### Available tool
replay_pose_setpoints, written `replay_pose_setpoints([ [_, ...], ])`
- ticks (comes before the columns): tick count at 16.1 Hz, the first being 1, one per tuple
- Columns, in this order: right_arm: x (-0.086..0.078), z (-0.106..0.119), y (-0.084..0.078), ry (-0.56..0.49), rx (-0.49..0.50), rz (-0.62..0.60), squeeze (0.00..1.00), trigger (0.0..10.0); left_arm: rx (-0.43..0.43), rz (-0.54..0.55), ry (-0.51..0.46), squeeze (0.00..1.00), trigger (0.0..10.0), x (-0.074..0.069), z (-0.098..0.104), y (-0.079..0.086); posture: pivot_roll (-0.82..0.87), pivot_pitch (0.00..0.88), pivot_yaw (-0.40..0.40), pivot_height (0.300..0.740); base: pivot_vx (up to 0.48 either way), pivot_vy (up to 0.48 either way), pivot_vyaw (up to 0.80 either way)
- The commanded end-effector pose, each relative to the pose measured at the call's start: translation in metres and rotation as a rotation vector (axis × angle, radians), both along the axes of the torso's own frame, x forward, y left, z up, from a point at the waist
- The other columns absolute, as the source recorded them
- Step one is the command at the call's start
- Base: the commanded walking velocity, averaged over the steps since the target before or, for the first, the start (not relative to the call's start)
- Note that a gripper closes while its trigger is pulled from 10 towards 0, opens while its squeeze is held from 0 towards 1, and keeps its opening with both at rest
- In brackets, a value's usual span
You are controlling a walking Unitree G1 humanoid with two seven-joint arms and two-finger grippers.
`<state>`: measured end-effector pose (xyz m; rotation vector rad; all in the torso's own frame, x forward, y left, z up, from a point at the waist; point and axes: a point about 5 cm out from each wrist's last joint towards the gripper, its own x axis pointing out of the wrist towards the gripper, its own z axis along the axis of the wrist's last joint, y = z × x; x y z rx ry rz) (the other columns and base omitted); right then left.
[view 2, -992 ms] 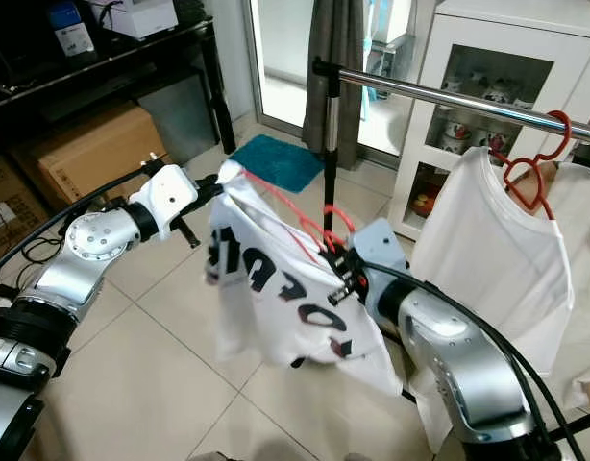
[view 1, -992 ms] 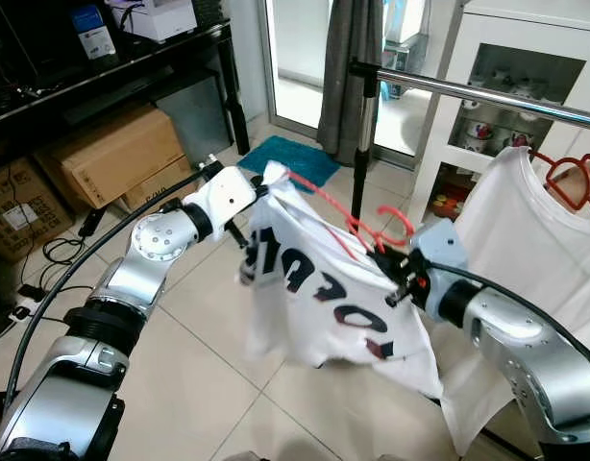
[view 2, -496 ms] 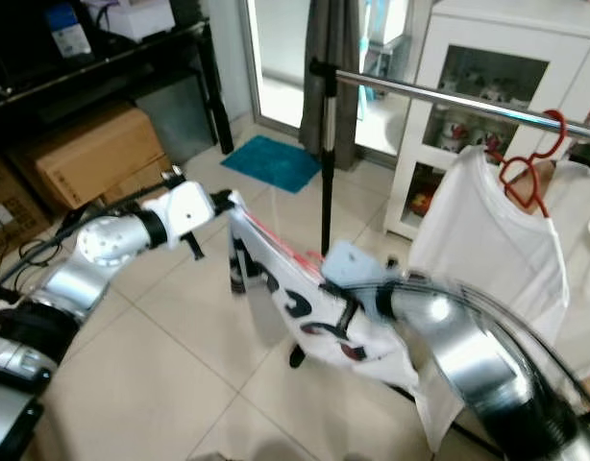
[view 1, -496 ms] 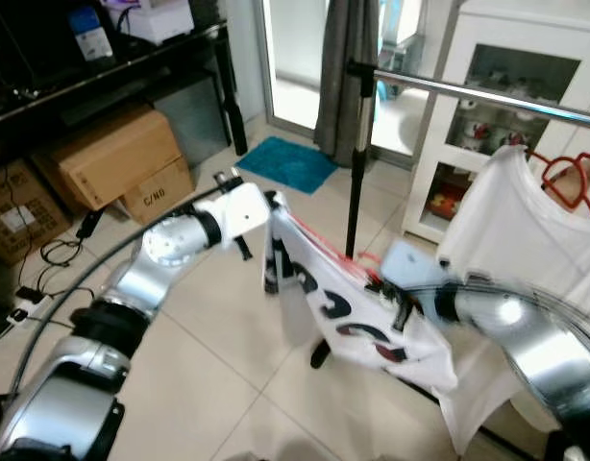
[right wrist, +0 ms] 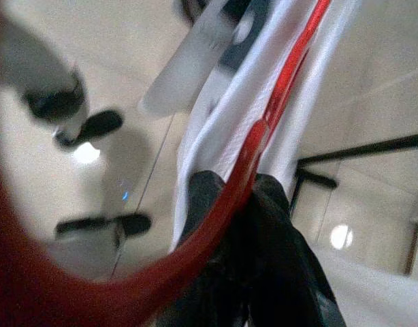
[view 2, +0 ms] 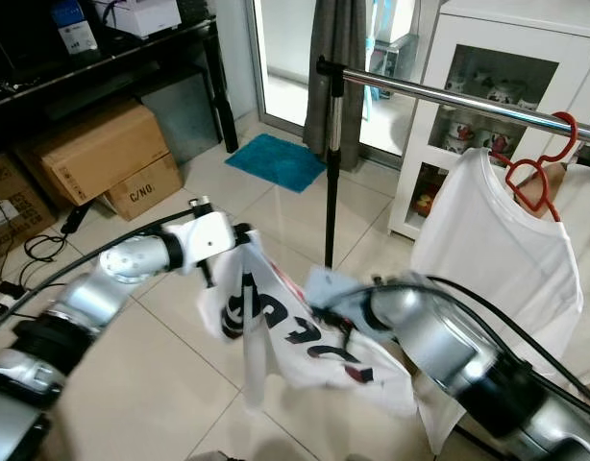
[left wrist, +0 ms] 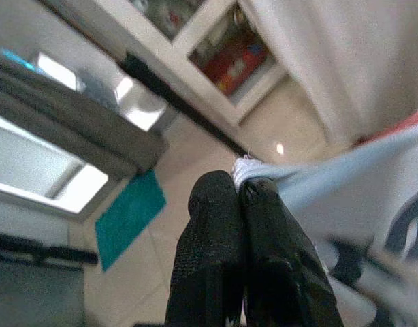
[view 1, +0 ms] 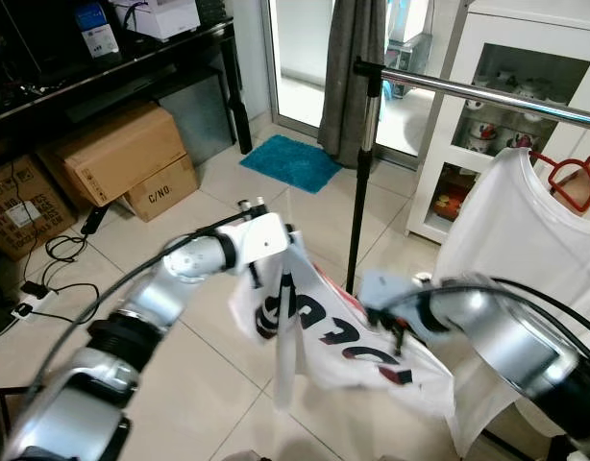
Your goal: Hang hanger
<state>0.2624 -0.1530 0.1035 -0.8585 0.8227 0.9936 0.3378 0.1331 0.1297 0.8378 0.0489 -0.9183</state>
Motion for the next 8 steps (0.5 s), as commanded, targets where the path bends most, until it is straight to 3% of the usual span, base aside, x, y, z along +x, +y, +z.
replay_pose_setpoints([
  [1, -0.012, -0.017, -0.020, 0.100, -0.086, -0.041, 0.00, 0.0, 0.033, 0.047, -0.037, 0.00, 0.0, 0.005, 0.012, 0.018, -0.14, 0.000, 0.088, 0.740, 0.000, 0.000, 0.00],
  [2, -0.016, -0.019, -0.034, 0.125, -0.115, -0.076, 0.00, 0.0, 0.077, 0.074, -0.022, 0.00, 0.0, 0.006, 0.012, 0.032, -0.14, 0.000, 0.089, 0.740, 0.000, 0.000, 0.00],
  [4, -0.017, -0.019, -0.044, 0.133, -0.121, -0.109, 0.00, 0.0, 0.097, 0.104, -0.010, 0.00, 0.0, 0.006, 0.013, 0.044, -0.14, 0.000, 0.090, 0.740, 0.000, 0.000, 0.00],
  [5, -0.019, -0.015, -0.051, 0.135, -0.058, -0.163, 0.00, 0.0, 0.141, 0.205, -0.018, 0.00, 0.0, 0.010, 0.013, 0.067, -0.13, 0.000, 0.090, 0.740, 0.000, 0.000, 0.00],
  [6, -0.023, -0.012, -0.055, 0.139, -0.019, -0.182, 0.00, 0.0, 0.130, 0.289, -0.035, 0.00, 0.0, 0.014, 0.017, 0.081, -0.14, 0.000, 0.091, 0.740, 0.000, 0.000, 0.00],
  [8, -0.030, -0.011, -0.062, 0.134, 0.006, -0.176, 0.00, 0.0, 0.101, 0.400, -0.076, 0.00, 0.0, 0.018, 0.026, 0.100, -0.14, 0.000, 0.092, 0.740, 0.000, 0.000, 0.00],
])
